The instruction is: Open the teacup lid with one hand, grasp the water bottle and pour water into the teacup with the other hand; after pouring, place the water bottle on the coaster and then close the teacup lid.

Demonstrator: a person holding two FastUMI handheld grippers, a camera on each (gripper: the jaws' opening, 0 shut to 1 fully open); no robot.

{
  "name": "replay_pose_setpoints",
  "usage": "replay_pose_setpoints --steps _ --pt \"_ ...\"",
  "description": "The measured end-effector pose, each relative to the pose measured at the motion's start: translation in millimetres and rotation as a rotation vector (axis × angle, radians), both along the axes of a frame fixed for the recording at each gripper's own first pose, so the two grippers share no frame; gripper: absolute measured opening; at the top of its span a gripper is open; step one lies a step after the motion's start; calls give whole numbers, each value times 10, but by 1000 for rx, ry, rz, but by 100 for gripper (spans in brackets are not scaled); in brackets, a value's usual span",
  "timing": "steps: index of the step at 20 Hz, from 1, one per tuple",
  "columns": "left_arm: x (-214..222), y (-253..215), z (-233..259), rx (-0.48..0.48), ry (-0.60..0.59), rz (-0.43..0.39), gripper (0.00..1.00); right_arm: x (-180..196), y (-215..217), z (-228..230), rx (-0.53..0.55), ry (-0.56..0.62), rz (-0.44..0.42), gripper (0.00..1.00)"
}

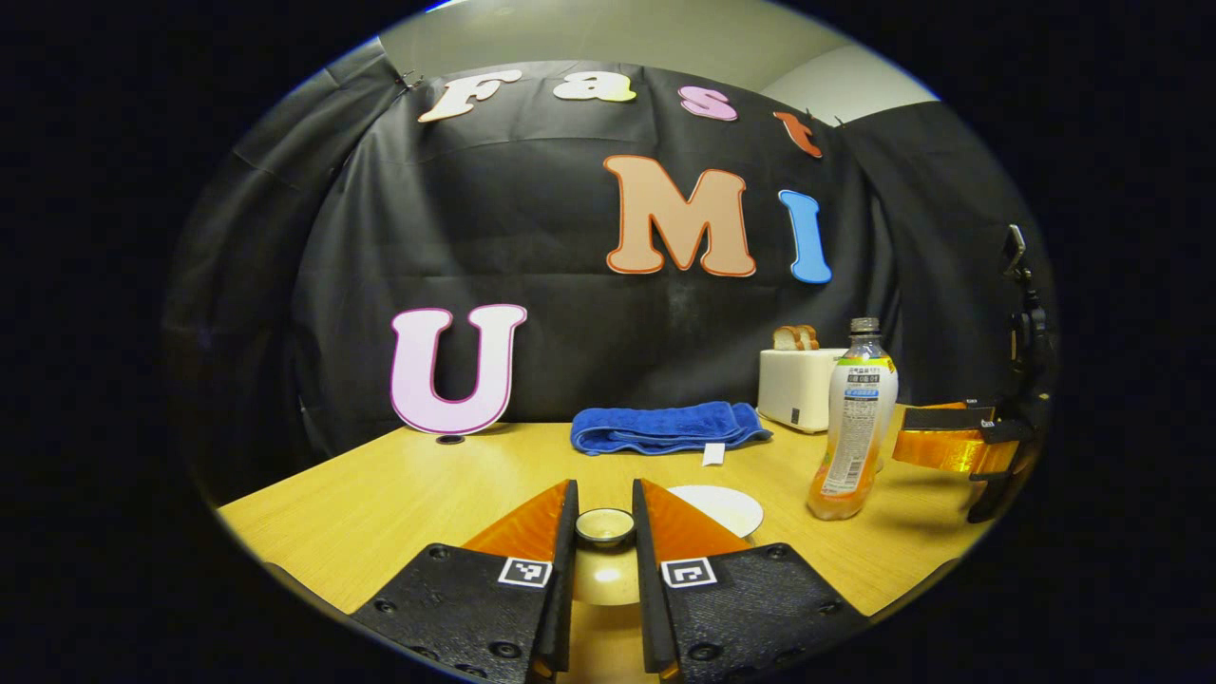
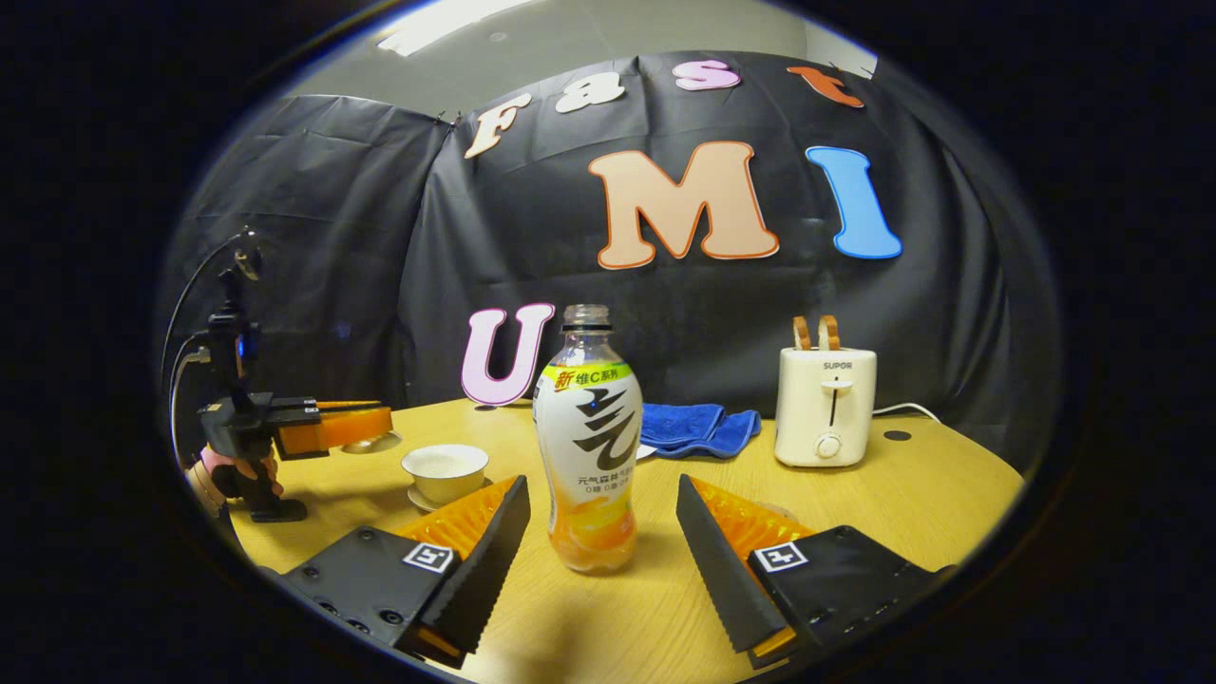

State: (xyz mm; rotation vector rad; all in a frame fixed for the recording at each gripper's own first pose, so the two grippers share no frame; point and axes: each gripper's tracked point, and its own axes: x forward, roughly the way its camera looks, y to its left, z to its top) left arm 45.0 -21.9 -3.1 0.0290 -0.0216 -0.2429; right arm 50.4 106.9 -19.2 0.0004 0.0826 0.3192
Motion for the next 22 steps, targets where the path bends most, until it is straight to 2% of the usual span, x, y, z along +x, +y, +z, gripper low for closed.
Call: replay_pose_setpoints --steps 5,17,20,22 --pt "-40 199 14 2 -1 54 27 188 107 -76 -17 49 -10 98" --pt "-45 346 9 0 -3 73 27 540 303 -235 -58 123 -31 96" --pt "-41 386 11 0 -2 81 27 554 290 -240 -75 126 -43 73" --pt "-40 394 12 -1 -3 82 27 551 318 -246 -104 119 -48 69"
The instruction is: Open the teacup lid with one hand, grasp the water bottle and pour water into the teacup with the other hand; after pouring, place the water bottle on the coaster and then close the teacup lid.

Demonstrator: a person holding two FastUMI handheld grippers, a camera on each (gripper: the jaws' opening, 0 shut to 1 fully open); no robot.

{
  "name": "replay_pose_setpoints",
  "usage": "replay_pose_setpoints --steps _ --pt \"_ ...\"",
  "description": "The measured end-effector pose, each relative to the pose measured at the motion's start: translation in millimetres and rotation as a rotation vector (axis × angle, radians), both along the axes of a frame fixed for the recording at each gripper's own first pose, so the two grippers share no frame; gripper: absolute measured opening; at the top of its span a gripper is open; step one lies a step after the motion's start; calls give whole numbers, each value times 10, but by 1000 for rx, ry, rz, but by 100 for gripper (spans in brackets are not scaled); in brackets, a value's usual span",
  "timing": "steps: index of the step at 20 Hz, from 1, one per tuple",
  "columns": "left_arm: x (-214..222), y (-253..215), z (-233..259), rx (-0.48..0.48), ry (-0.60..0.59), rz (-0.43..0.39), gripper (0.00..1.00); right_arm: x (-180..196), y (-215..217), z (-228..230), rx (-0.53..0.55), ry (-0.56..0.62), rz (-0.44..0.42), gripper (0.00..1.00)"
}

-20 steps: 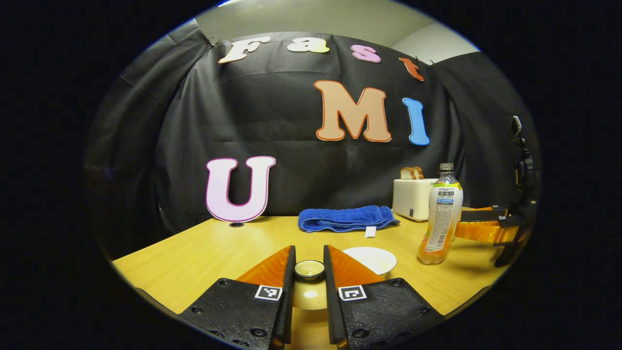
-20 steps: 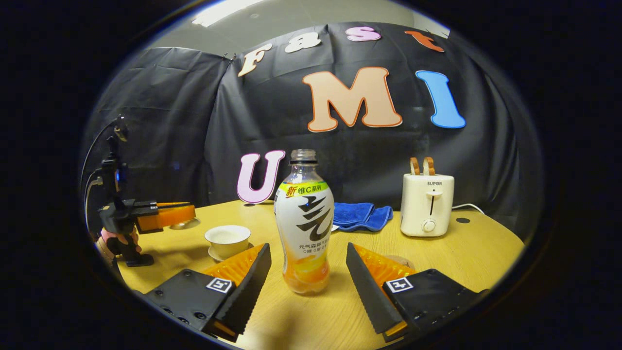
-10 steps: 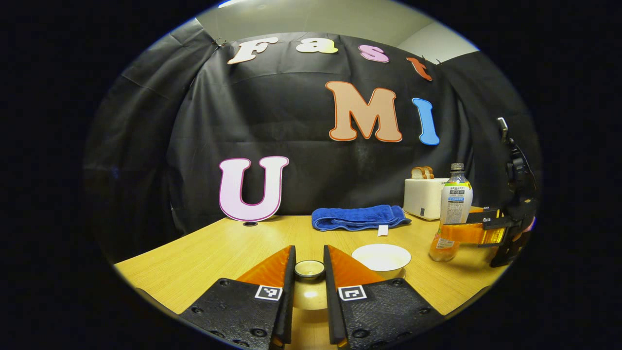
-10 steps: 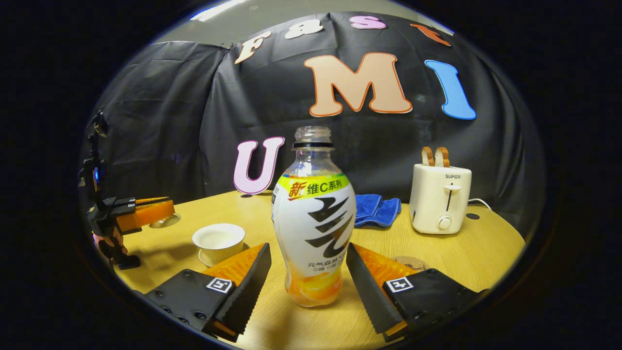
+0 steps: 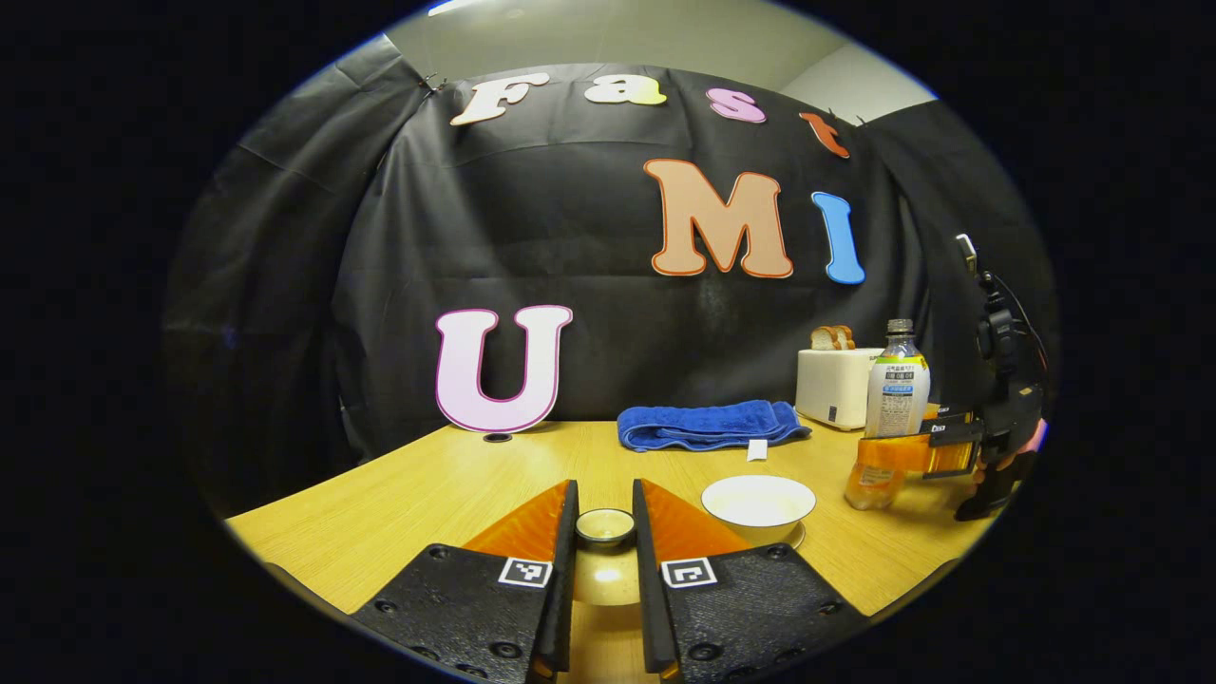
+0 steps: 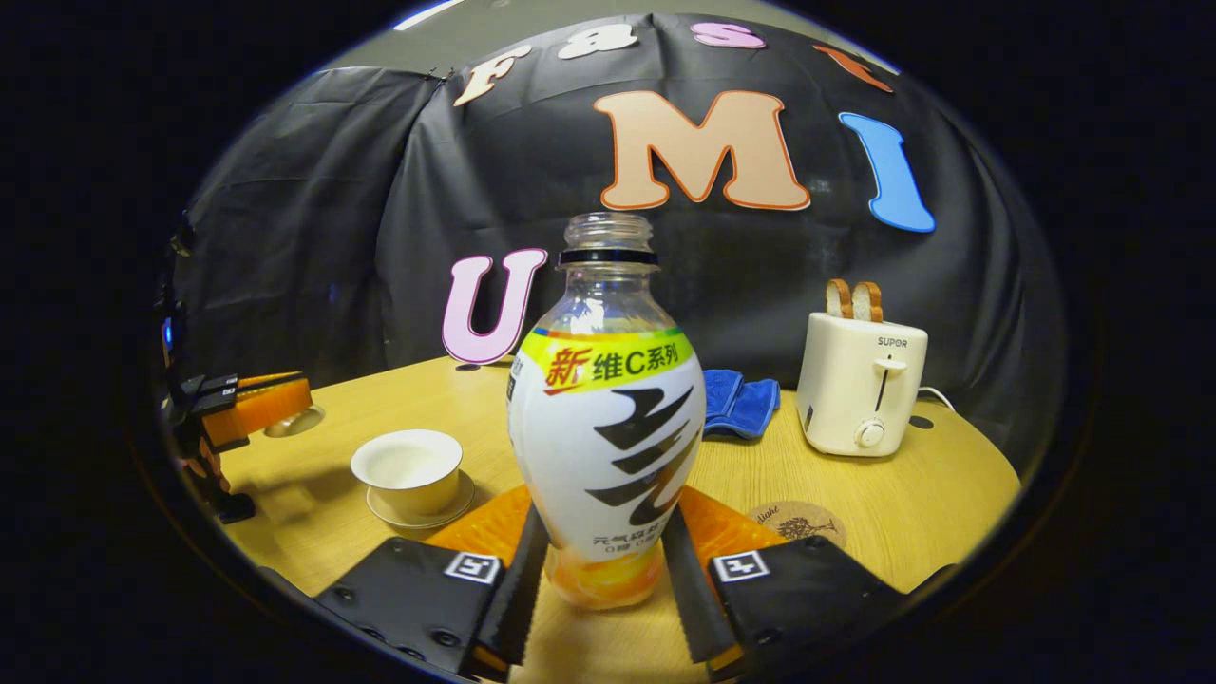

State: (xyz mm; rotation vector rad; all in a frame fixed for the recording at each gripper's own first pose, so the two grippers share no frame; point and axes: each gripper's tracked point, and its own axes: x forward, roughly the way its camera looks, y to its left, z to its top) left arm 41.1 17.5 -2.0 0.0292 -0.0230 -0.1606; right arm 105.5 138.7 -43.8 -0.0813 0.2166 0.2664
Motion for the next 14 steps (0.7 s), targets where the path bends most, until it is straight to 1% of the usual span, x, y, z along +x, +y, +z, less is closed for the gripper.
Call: replay_pose_setpoints --steps 1,2,4,5,6,9,11,14 --pt "2 5 9 0 0 2 27 4 3 12 -24 -12 -4 66" --pt "-1 7 -4 0 0 2 27 6 -15 18 -54 -27 -13 65" --pt "-3 12 -5 0 0 3 27 2 -20 27 -117 -45 -22 65" --pt "4 14 -2 0 0 4 28 -7 -15 38 -135 -45 -25 65" --pt "-1 17 -5 0 0 5 27 -4 -13 48 -151 -46 -30 66" --pt "5 17 5 0 0 5 26 1 -62 217 -228 -87 -47 65" --pt "5 12 1 0 0 2 26 36 -134 348 -312 -131 -64 65" --pt "-3 4 -7 -1 0 -2 26 105 -266 510 -489 -199 -92 65"
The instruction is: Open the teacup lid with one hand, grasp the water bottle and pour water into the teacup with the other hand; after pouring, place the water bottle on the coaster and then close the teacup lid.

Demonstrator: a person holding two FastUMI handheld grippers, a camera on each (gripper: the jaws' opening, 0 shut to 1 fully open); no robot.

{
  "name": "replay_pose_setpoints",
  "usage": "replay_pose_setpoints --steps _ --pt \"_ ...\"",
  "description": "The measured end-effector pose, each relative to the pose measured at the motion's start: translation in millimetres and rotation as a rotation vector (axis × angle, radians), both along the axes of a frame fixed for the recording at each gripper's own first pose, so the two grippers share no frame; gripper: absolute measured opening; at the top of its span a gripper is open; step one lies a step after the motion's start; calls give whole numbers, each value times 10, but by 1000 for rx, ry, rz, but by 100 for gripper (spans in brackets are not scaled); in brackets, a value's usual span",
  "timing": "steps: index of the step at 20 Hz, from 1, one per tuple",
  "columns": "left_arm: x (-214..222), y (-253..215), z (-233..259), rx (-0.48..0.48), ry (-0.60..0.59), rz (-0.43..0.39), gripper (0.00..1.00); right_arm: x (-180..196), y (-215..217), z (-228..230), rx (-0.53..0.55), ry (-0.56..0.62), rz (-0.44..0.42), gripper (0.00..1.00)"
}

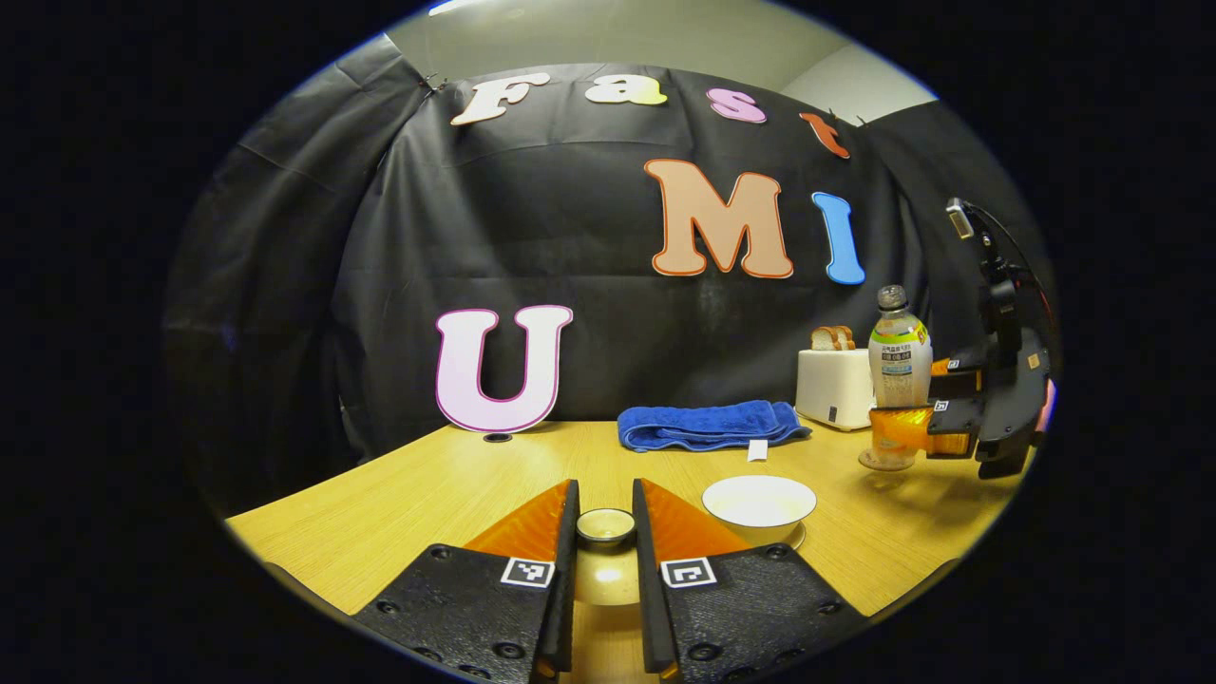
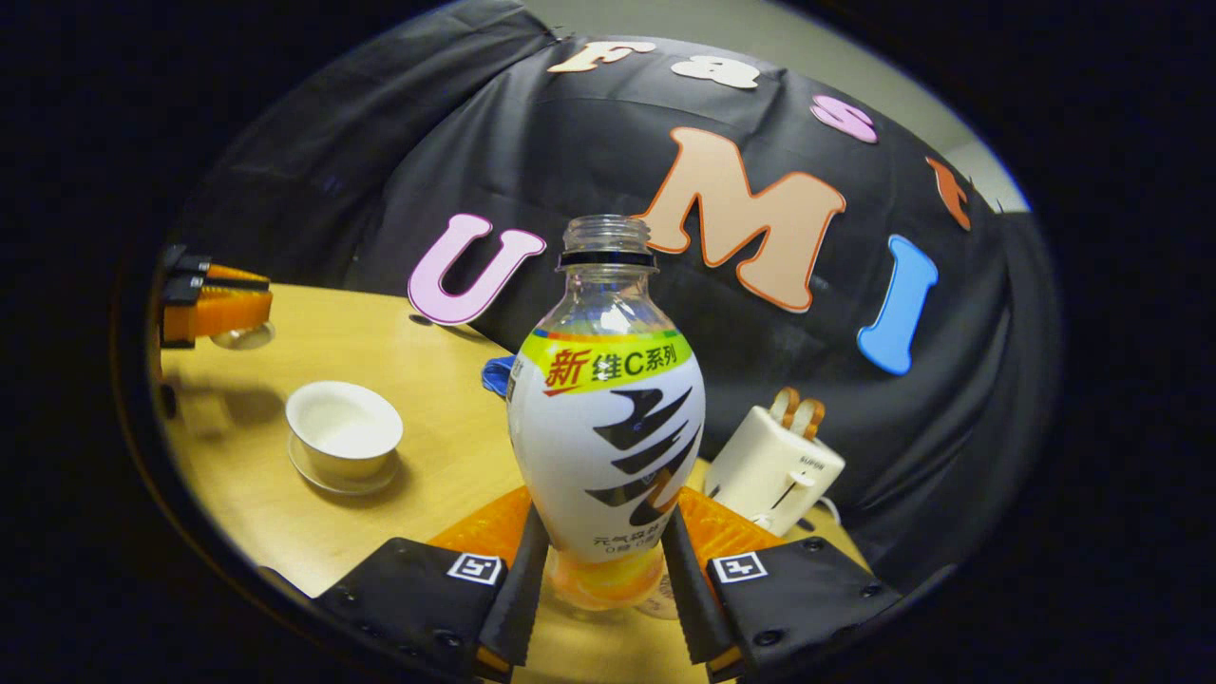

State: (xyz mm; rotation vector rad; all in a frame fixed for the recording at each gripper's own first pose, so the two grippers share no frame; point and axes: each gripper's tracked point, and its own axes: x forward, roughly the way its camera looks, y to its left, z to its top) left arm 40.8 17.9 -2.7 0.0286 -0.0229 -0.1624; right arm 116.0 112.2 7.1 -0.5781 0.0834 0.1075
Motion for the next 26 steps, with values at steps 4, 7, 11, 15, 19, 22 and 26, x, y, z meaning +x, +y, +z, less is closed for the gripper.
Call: replay_pose_setpoints --steps 4,7,11,15,19,22,26 --pt "4 -2 8 0 1 0 26 45 -82 65 -293 -78 -8 65" --pt "6 0 9 1 1 0 26 53 -1 75 -449 -123 20 65" --pt "6 -2 4 0 1 0 26 43 194 -189 -615 -129 61 64" --pt "-4 3 10 0 2 0 26 135 291 -353 -755 -131 71 65" --pt "4 -1 6 0 3 0 26 191 411 -333 -907 -190 84 65" --pt "2 -1 -2 0 3 0 26 196 429 -281 -987 -228 90 65" --pt "2 0 -2 -1 3 0 26 214 439 -305 -1082 -255 96 65"
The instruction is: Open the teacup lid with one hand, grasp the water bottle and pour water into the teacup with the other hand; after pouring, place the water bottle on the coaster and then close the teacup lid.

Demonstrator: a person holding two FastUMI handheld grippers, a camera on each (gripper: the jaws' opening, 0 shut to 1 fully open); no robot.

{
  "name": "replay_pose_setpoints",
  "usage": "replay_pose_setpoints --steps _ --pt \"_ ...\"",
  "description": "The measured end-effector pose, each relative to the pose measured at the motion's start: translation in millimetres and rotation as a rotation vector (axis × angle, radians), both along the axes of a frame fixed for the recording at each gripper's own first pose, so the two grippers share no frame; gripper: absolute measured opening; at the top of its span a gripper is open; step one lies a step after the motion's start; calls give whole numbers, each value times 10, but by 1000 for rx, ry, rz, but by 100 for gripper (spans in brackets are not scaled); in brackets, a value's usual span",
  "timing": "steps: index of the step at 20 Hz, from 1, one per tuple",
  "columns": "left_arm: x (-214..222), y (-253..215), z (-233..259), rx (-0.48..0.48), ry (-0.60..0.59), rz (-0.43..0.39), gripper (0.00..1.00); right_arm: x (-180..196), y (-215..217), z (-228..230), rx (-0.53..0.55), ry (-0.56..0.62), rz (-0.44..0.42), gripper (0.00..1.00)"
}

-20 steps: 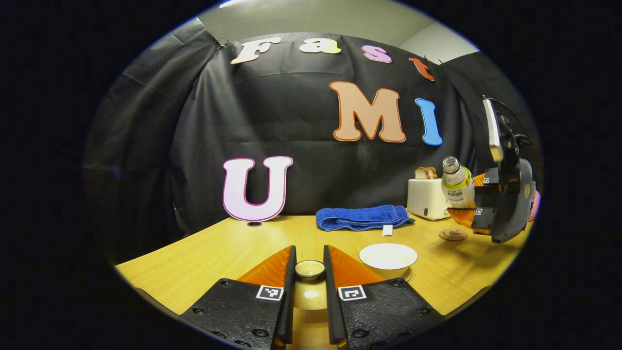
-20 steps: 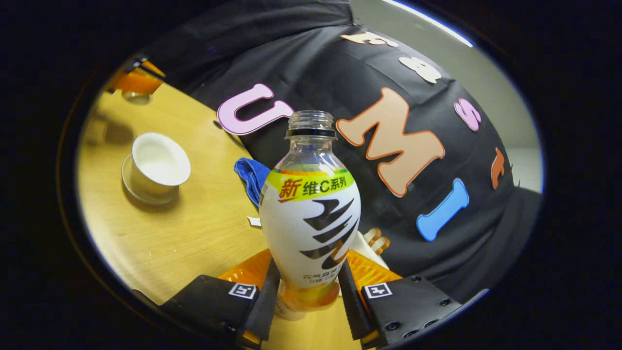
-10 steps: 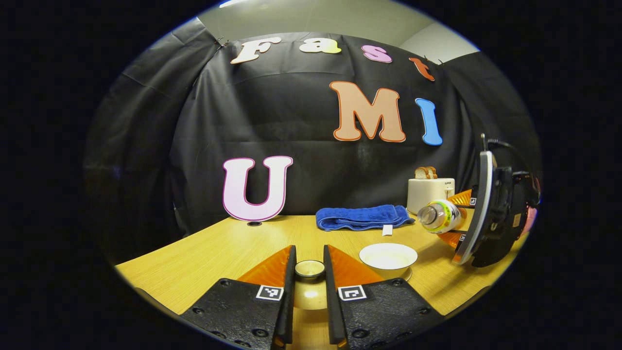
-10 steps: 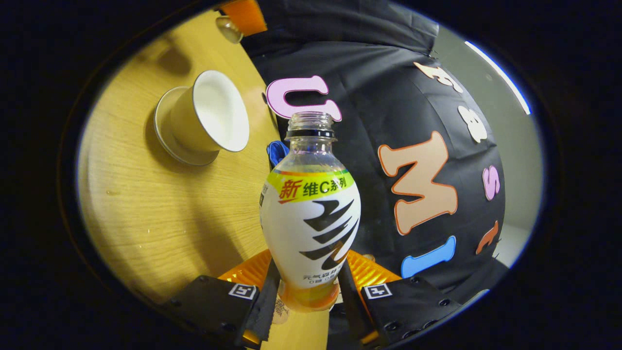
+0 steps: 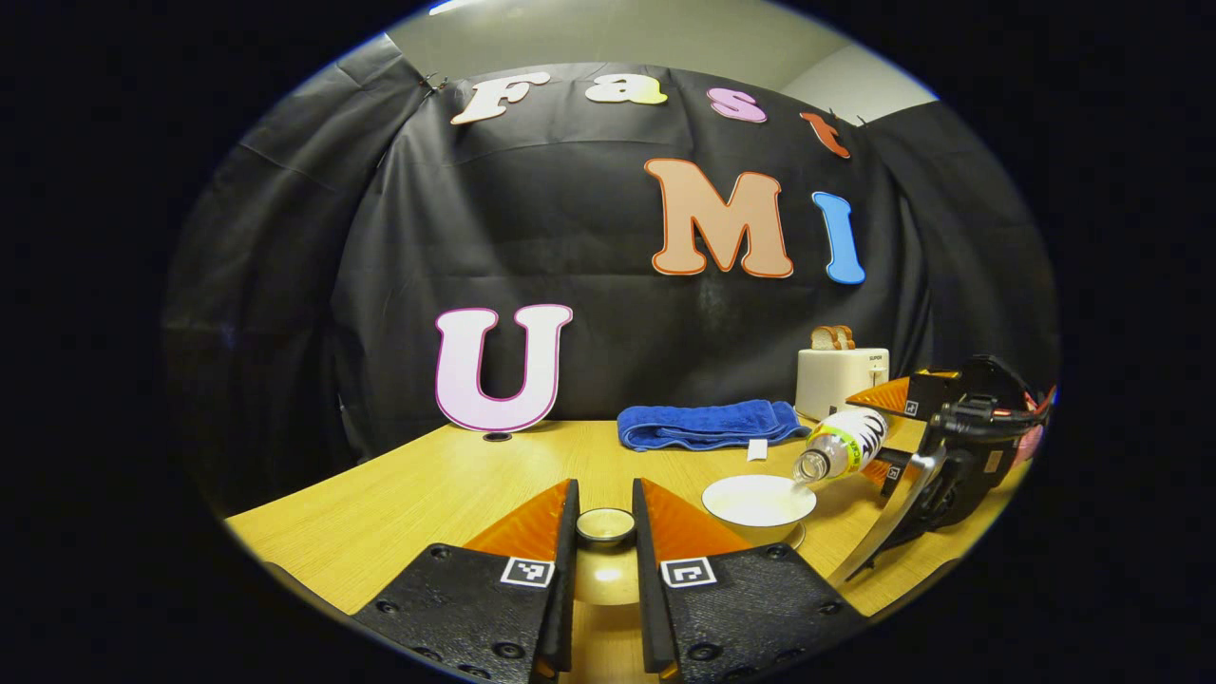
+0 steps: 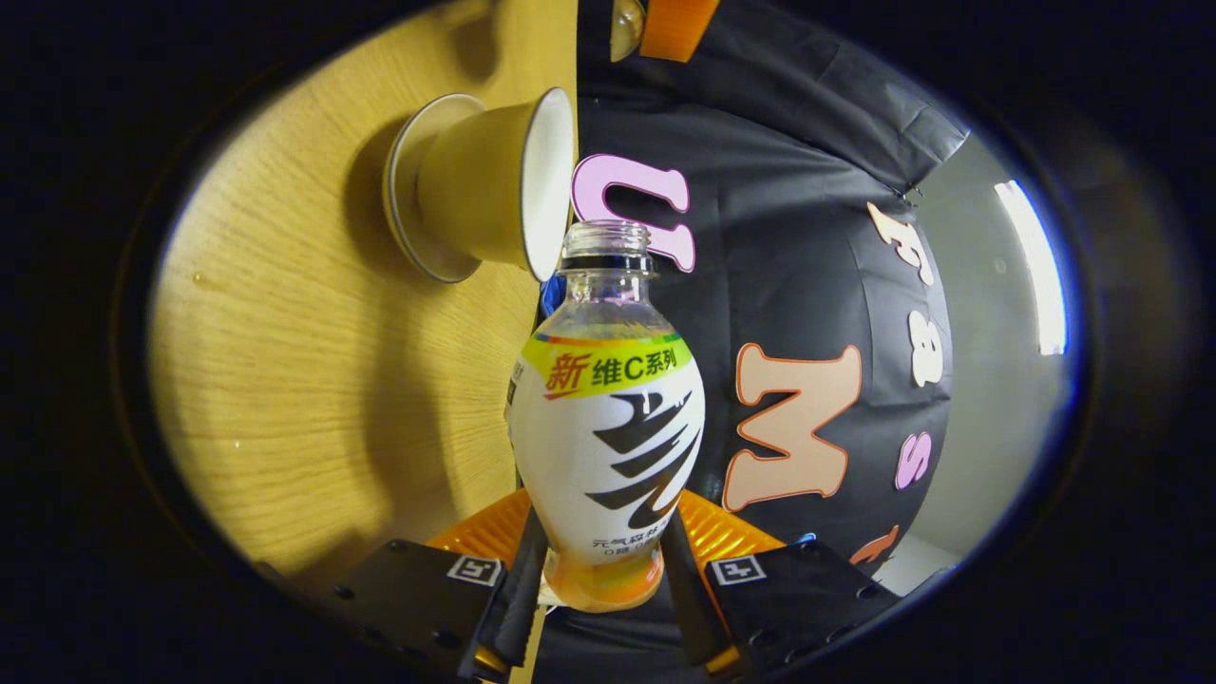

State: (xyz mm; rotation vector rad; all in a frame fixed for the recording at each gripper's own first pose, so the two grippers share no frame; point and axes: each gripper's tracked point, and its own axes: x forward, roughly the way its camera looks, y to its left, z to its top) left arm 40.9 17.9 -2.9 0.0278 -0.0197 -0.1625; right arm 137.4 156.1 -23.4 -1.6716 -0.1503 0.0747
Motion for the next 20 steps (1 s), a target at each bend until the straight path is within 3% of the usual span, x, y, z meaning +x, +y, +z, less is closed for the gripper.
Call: replay_pose_setpoints --steps 20 --pt "2 13 -2 0 2 3 26 -84 132 109 -225 -189 64 65"
